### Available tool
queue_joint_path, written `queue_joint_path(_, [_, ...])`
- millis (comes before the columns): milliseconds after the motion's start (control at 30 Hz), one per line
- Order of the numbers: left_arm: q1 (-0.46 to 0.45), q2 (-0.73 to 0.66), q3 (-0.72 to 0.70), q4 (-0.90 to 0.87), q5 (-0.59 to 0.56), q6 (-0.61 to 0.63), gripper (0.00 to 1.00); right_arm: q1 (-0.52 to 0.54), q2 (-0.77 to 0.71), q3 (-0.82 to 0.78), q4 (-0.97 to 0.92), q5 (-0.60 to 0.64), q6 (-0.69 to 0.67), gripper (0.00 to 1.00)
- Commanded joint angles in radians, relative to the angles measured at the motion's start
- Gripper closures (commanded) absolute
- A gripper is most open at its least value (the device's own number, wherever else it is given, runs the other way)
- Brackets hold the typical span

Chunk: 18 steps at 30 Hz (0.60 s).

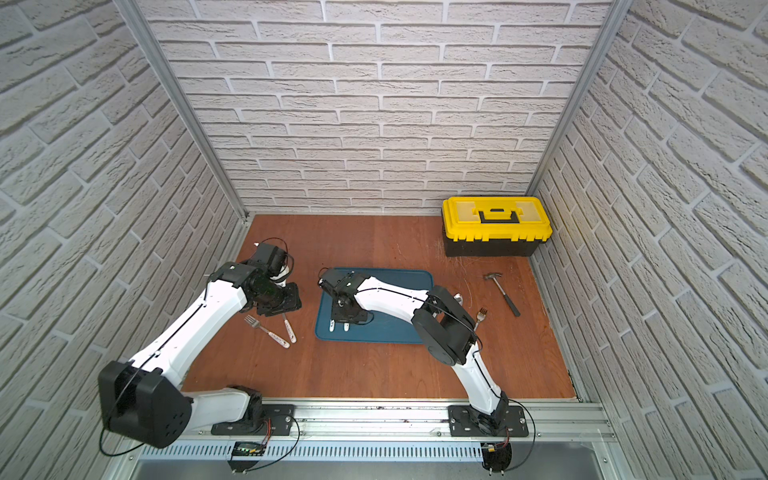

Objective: Set the spoon and fork side by side
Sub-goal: Place the spoon on the tray.

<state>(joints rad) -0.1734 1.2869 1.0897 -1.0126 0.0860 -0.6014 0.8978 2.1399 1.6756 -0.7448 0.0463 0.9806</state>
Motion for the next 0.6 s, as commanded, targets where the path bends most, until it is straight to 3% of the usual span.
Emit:
queue_joint_path(0, [0.004, 0.000, -0.020, 0.011, 0.006, 0.018, 0.51, 0.008, 0.011, 0.023, -0.001, 0.016, 0.028, 0.82])
queue_joint_path(567, [0.008, -0.008, -0.027, 0.008, 0.007, 0.021, 0.51, 0.023, 0.055, 0.058, -0.026, 0.032, 0.044, 0.81])
